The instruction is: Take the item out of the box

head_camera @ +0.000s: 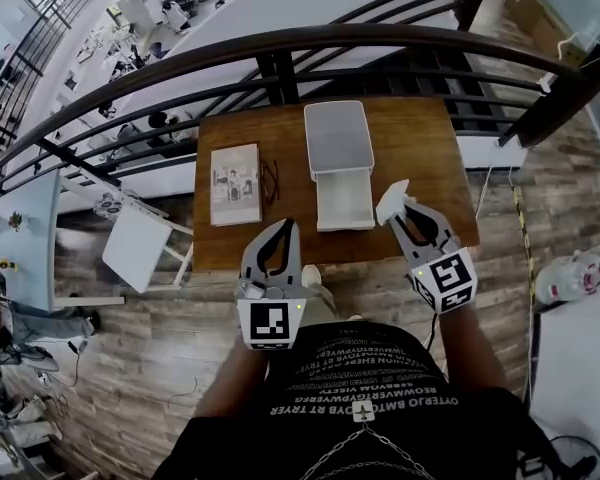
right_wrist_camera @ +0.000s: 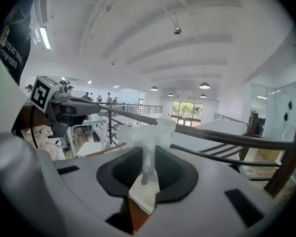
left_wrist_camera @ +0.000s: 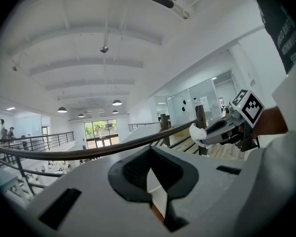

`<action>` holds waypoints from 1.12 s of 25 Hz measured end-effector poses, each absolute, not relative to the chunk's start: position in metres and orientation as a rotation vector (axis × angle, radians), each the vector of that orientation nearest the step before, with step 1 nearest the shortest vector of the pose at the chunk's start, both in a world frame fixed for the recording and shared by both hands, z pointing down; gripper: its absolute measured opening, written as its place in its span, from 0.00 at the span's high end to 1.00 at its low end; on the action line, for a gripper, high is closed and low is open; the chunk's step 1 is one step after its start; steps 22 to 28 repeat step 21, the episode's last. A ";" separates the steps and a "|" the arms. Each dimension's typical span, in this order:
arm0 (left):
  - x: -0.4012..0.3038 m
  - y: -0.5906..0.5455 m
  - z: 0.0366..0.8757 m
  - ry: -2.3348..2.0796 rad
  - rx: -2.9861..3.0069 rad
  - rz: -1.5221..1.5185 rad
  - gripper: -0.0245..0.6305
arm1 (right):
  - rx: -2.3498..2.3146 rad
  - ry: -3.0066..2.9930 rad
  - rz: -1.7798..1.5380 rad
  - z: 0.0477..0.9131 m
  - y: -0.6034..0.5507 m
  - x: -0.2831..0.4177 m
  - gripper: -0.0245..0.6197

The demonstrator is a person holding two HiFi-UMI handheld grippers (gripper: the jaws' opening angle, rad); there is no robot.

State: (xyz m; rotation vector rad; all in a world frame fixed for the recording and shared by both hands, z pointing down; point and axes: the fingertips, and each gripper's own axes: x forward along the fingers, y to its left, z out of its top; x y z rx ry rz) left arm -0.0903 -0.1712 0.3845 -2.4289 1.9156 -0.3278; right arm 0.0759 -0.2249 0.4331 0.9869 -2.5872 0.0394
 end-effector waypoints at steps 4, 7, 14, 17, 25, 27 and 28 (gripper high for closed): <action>-0.083 -0.157 0.380 1.915 -2.414 -0.324 0.95 | 1.003 -2.617 -0.012 0.412 -0.210 0.084 0.85; -0.081 -0.148 0.377 1.917 -2.408 -0.322 0.95 | 1.003 -2.644 -0.031 0.397 -0.199 0.086 0.85; -0.073 -0.133 0.377 1.937 -2.399 -0.328 0.95 | 0.979 -2.684 -0.051 0.380 -0.181 0.094 0.85; -0.072 -0.134 0.382 1.941 -2.399 -0.347 0.95 | 0.981 -2.681 -0.030 0.385 -0.184 0.097 0.85; -0.068 -0.137 0.390 1.944 -2.405 -0.377 0.95 | 0.991 -2.672 0.006 0.398 -0.192 0.102 0.85; -0.068 -0.137 0.390 1.944 -2.405 -0.377 0.95 | 0.991 -2.672 0.006 0.398 -0.192 0.102 0.85; -0.068 -0.137 0.390 1.944 -2.405 -0.377 0.95 | 0.991 -2.672 0.006 0.398 -0.192 0.102 0.85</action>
